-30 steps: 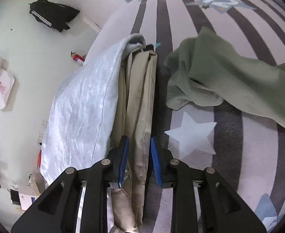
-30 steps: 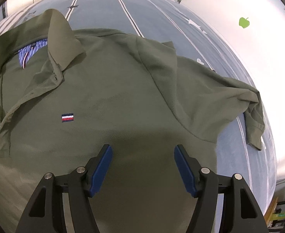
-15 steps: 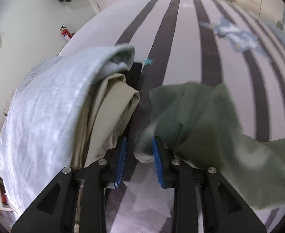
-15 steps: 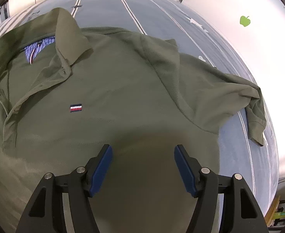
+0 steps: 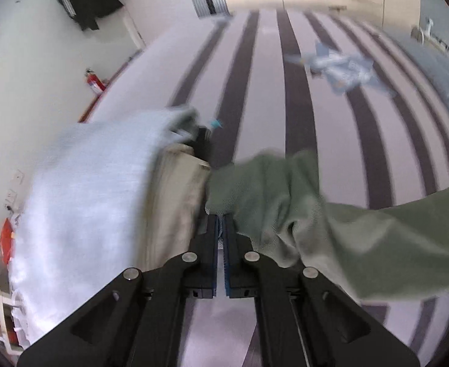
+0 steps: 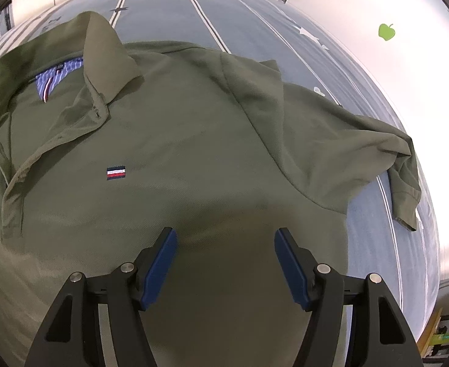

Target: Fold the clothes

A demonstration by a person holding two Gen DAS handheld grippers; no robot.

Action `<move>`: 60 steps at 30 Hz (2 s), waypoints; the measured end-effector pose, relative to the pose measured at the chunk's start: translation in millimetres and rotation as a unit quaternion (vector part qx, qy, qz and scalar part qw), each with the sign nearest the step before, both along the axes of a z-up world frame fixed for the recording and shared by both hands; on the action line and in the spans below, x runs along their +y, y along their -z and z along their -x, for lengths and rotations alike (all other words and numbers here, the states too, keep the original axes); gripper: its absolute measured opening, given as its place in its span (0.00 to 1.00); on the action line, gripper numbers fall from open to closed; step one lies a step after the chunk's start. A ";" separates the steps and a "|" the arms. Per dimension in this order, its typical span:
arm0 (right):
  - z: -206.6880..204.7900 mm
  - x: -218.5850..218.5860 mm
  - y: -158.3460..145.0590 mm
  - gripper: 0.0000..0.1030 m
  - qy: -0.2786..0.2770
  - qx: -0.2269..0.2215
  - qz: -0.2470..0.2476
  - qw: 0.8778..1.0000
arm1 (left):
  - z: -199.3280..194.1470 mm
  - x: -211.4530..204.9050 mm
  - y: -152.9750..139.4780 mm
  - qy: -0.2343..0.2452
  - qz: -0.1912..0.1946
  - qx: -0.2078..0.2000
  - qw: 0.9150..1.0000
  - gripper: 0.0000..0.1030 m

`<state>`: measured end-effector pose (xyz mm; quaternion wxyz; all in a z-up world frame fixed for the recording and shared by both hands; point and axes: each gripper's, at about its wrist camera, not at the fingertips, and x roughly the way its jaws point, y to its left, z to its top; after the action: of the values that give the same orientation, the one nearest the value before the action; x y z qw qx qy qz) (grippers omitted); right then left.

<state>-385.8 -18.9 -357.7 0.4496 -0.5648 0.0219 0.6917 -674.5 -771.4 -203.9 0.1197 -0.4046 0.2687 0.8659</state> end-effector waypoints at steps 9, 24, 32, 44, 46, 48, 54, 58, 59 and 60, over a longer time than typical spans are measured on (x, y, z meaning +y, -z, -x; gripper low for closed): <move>-3.8 -1.1 -4.6 0.61 0.007 0.005 0.006 1.000 | -37.8 -86.9 -88.0 -0.062 0.018 0.027 0.998 0.02; -15.1 -7.3 -12.5 0.61 -0.004 -0.004 0.016 1.000 | -51.8 -99.3 -55.3 -0.106 0.047 -0.021 0.993 0.08; -33.1 0.9 -29.1 0.61 0.014 0.002 0.011 1.000 | -75.8 -31.8 -28.5 -0.130 -0.007 -0.076 0.989 0.09; -113.4 115.7 -78.7 0.61 0.040 0.035 -0.003 0.999 | -181.2 105.0 10.8 -0.112 -0.036 -0.125 0.985 0.09; -133.4 146.7 -88.2 0.61 0.045 0.036 -0.005 0.998 | -204.6 131.1 13.2 -0.117 -0.035 -0.125 0.985 0.09; -157.7 181.0 -98.7 0.61 0.061 0.039 -0.003 0.997 | -225.3 153.2 14.2 -0.127 -0.038 -0.124 0.983 0.09; -228.8 274.1 -129.3 0.61 0.110 0.041 -0.015 0.993 | -282.9 228.6 27.1 -0.139 -0.050 -0.137 0.980 0.09; -263.2 317.5 -129.9 0.70 0.128 0.035 0.002 0.991 | -308.5 276.5 33.1 -0.106 -0.035 -0.139 0.984 0.09; -267.2 323.9 -124.6 0.71 0.131 0.032 0.016 0.991 | -311.9 285.9 34.1 -0.099 -0.032 -0.139 0.985 0.09; -270.0 328.4 -119.6 0.71 0.130 0.040 0.039 0.990 | -313.4 292.6 34.8 -0.095 -0.030 -0.139 0.985 0.09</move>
<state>-115.8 309.6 -238.2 0.5119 -0.5462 0.1401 0.6480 -361.1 -478.9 -238.7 0.0850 -0.5411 0.1832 0.8164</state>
